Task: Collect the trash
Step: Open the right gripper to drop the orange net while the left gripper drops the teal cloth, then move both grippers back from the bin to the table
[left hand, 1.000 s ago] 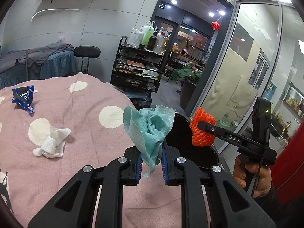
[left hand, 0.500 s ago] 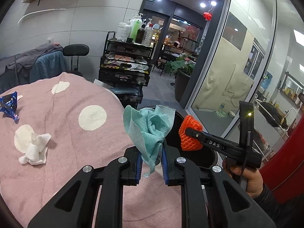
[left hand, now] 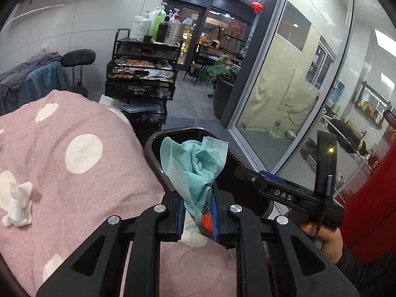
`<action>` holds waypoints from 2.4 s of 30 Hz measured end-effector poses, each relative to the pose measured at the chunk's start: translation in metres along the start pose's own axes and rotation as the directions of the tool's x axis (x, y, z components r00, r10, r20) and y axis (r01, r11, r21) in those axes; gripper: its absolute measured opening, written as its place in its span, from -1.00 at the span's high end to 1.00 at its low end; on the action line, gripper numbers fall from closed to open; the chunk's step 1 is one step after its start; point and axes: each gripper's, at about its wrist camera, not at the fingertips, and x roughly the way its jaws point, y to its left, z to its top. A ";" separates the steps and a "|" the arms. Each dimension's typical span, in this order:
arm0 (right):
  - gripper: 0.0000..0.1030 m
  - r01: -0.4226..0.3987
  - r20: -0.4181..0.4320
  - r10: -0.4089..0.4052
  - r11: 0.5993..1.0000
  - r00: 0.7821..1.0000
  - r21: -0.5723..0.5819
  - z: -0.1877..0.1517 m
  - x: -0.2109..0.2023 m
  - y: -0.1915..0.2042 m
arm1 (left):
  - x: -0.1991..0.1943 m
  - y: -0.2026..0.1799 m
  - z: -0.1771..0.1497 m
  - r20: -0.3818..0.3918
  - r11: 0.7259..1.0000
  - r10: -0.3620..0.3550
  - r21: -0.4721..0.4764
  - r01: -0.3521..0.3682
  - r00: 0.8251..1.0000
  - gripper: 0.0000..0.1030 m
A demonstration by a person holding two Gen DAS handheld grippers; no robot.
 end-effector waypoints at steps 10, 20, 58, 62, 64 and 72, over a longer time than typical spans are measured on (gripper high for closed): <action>-0.70 0.024 0.055 -0.026 0.999 0.998 0.037 0.007 -0.020 -0.012 | 0.033 -0.012 0.014 -0.070 0.999 -0.038 0.033 0.040 0.997 0.67; -0.70 0.048 0.075 -0.052 0.997 0.996 0.053 0.010 -0.030 -0.024 | 0.061 -0.025 0.018 -0.130 0.996 -0.022 0.080 0.033 0.991 0.67; -0.76 -0.033 0.056 0.033 0.999 0.998 -0.012 0.011 -0.028 0.009 | -0.029 -0.016 -0.002 0.086 0.996 -0.049 0.075 0.042 0.995 -0.89; -0.76 -0.084 0.052 0.087 0.994 0.995 -0.065 0.010 -0.030 0.035 | -0.049 0.000 -0.011 0.125 0.999 -0.041 0.018 0.039 0.991 -0.89; -0.76 -0.105 0.045 0.109 0.990 0.993 -0.090 0.009 -0.030 0.049 | -0.059 0.010 -0.016 0.141 1.000 -0.005 -0.004 0.006 0.990 -0.89; -0.77 -0.221 -0.021 0.222 0.952 0.975 -0.213 0.001 -0.024 0.120 | -0.095 0.051 -0.034 0.170 0.986 0.154 -0.088 -0.140 0.973 -0.89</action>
